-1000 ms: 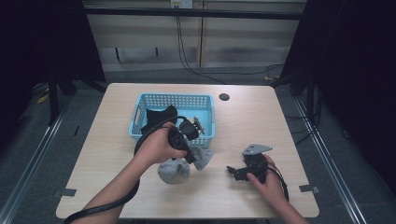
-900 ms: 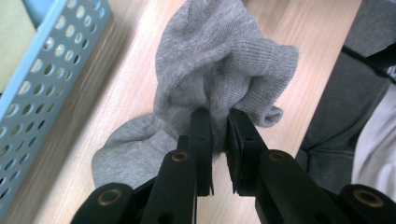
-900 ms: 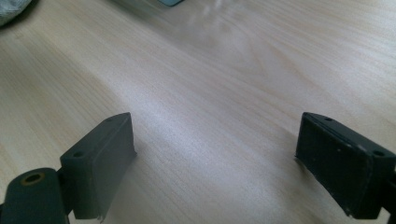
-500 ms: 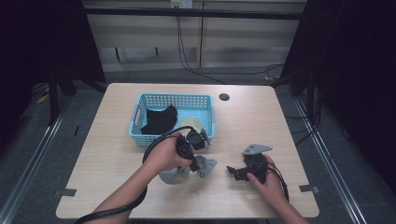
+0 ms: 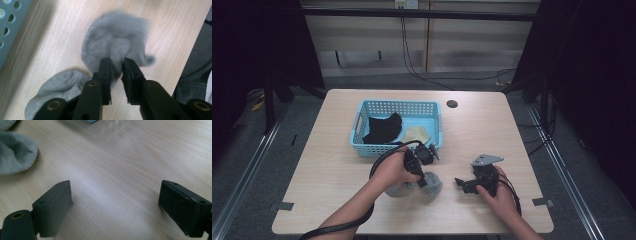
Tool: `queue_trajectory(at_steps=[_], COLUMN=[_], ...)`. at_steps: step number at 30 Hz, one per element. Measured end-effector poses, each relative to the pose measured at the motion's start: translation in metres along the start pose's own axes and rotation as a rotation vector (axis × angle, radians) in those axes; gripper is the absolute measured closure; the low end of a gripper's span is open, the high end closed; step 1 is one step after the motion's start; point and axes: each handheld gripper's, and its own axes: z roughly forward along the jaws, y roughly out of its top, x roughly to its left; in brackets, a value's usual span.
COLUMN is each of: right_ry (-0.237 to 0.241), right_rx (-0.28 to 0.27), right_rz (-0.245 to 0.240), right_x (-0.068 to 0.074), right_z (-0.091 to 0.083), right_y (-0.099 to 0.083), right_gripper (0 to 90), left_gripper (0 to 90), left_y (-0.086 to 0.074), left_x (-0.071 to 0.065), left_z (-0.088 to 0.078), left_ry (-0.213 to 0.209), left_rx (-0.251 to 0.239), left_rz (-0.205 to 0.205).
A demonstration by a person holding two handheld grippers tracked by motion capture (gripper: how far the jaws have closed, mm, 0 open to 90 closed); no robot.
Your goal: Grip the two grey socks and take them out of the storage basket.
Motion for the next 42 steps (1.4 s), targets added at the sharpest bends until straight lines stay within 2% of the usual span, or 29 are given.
queue_trajectory(at_steps=[1,3,4,7,8,11,12,13,14,15,17,19,27,36,42], right_ry=[0.0,0.0,0.0,0.0,0.0,0.0,0.001,0.001,0.001,0.001,0.0,-0.001,0.0,0.0,0.0], right_rx=[0.0,0.0,0.0,0.0,0.0,0.0,-0.002,-0.002,-0.002,-0.002,0.0,0.001,0.003,0.003,0.003], right_rz=[0.0,0.0,0.0,0.0,0.0,0.0,0.001,0.001,0.001,0.001,0.0,0.002,-0.001,-0.001,-0.001], right_x=[0.0,0.0,0.0,0.0,0.0,0.0,0.0,0.0,0.0,0.0,0.0,0.0,0.0,0.0,0.0], right_z=[0.0,0.0,0.0,0.0,0.0,0.0,0.0,0.0,0.0,0.0,0.0,0.0,0.0,0.0,0.0], right_y=[0.0,0.0,0.0,0.0,0.0,0.0,0.0,0.0,0.0,0.0,0.0,0.0,0.0,0.0,0.0], right_gripper=[11.0,11.0,11.0,11.0,11.0,11.0,11.0,11.0,11.0,11.0,11.0,11.0,11.0,11.0,11.0], left_gripper=[66.6,63.3,61.4,55.4,52.3,45.6,45.5,44.5,43.3,42.3,40.5,38.6,31.7,28.8,28.0], left_y=[0.001,0.001,0.0,-0.001,-0.001,-0.004,-0.005,-0.006,-0.007,-0.008,-0.011,-0.014,-0.029,-0.048,-0.062], left_x=[0.001,0.002,0.001,0.003,0.003,0.005,0.005,0.007,0.006,0.008,0.007,0.009,0.016,0.026,0.031], left_z=[-0.002,-0.004,-0.004,-0.007,-0.007,-0.009,-0.01,-0.011,-0.011,-0.012,-0.014,-0.015,-0.022,-0.032,-0.035], left_ry=[-0.001,0.003,0.002,0.002,0.002,0.01,0.007,0.01,0.01,0.012,0.014,0.017,0.028,0.045,0.065], left_rx=[-0.012,-0.019,-0.038,-0.054,-0.066,-0.073,-0.077,-0.076,-0.086,-0.081,-0.081,-0.078,-0.111,-0.132,-0.137], left_rz=[-0.004,0.004,-0.019,-0.017,-0.032,-0.042,-0.051,-0.042,-0.06,-0.048,-0.066,-0.067,-0.093,-0.138,-0.15])
